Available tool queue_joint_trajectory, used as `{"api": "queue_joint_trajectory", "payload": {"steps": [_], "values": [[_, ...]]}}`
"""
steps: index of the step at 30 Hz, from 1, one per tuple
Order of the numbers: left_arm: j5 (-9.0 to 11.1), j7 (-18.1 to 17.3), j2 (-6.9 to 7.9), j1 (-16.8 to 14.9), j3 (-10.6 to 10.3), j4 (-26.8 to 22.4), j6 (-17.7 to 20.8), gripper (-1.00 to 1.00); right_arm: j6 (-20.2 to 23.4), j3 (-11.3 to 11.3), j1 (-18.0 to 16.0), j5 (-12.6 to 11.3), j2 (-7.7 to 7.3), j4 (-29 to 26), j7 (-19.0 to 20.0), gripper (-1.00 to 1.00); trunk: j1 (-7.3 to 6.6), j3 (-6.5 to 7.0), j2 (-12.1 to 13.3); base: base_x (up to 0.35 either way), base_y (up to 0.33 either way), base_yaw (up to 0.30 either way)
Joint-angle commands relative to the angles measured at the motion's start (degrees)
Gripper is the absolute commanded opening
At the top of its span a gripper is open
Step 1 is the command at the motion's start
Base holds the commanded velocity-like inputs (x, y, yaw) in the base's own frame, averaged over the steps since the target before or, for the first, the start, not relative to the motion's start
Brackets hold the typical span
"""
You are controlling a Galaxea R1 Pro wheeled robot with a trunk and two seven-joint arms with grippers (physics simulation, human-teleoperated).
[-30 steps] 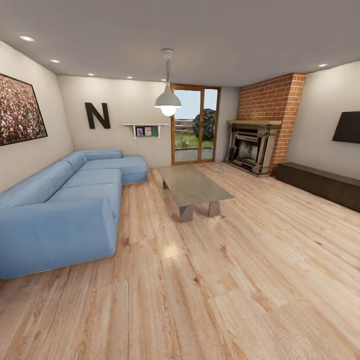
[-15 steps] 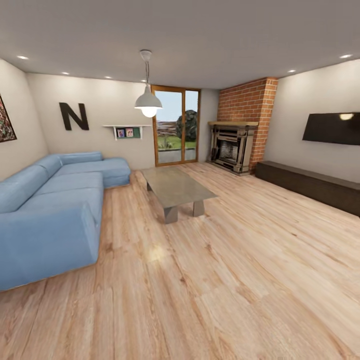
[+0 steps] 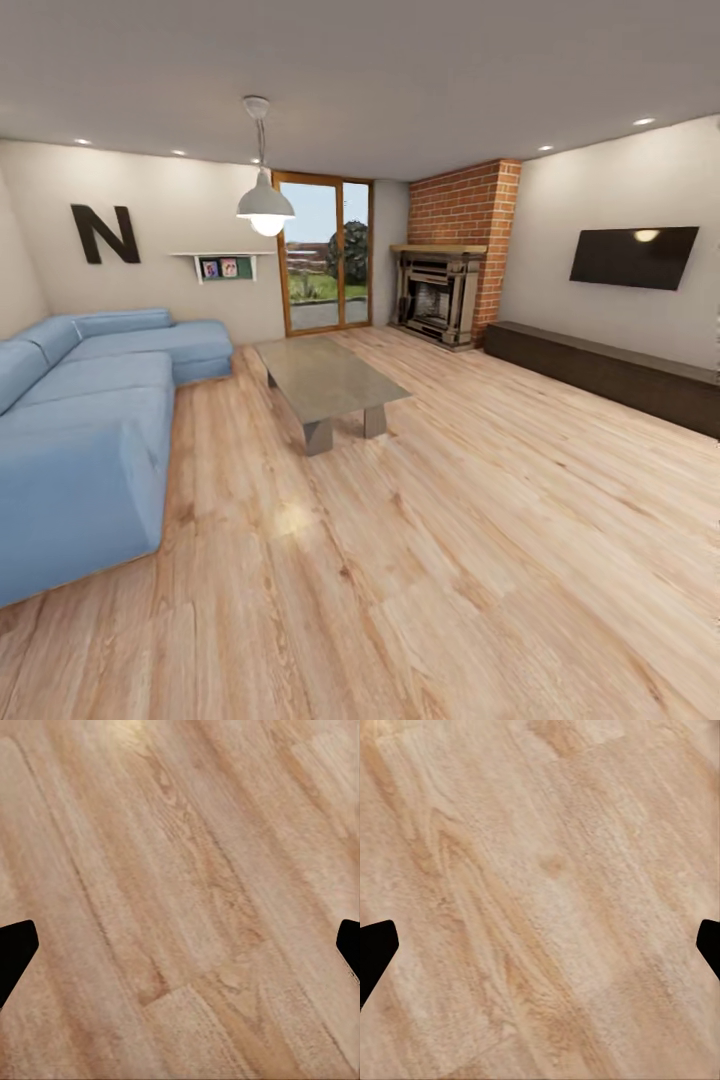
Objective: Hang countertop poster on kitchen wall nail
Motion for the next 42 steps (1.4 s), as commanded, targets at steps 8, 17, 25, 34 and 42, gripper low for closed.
{"api": "queue_joint_trajectory", "payload": {"steps": [8, 17, 25, 34, 42], "values": [[0.03, -0.04, -0.02, 0.02, 0.08, -0.10, 0.08, 1.00, -0.15, 0.04, -0.04, 0.06, 0.00, 0.05, -0.09, 1.00, 0.03, 0.08, -0.02, 0.323, -0.079, -0.227], [0.07, -0.01, 0.00, 0.02, 0.13, -0.13, 0.22, 1.00, -0.20, 0.06, -0.04, 0.02, 0.00, 0.05, -0.09, 1.00, 0.03, 0.30, -0.02, 0.257, -0.230, -0.294], [0.11, -0.01, -0.01, 0.02, 0.21, -0.16, 0.22, 1.00, -0.20, 0.01, -0.04, 0.00, -0.01, 0.05, -0.10, 1.00, 0.03, 0.50, -0.02, 0.216, -0.274, -0.299], [0.12, -0.01, -0.02, 0.02, 0.25, -0.17, 0.18, 1.00, -0.18, -0.01, -0.04, -0.14, -0.02, 0.05, -0.11, 1.00, 0.03, 0.72, -0.02, 0.217, -0.263, -0.299], [0.12, 0.03, -0.02, 0.02, 0.26, -0.17, 0.16, 1.00, -0.19, 0.02, -0.04, 0.00, -0.02, 0.07, -0.04, 1.00, 0.03, 0.86, -0.02, 0.243, -0.247, -0.219]]}}
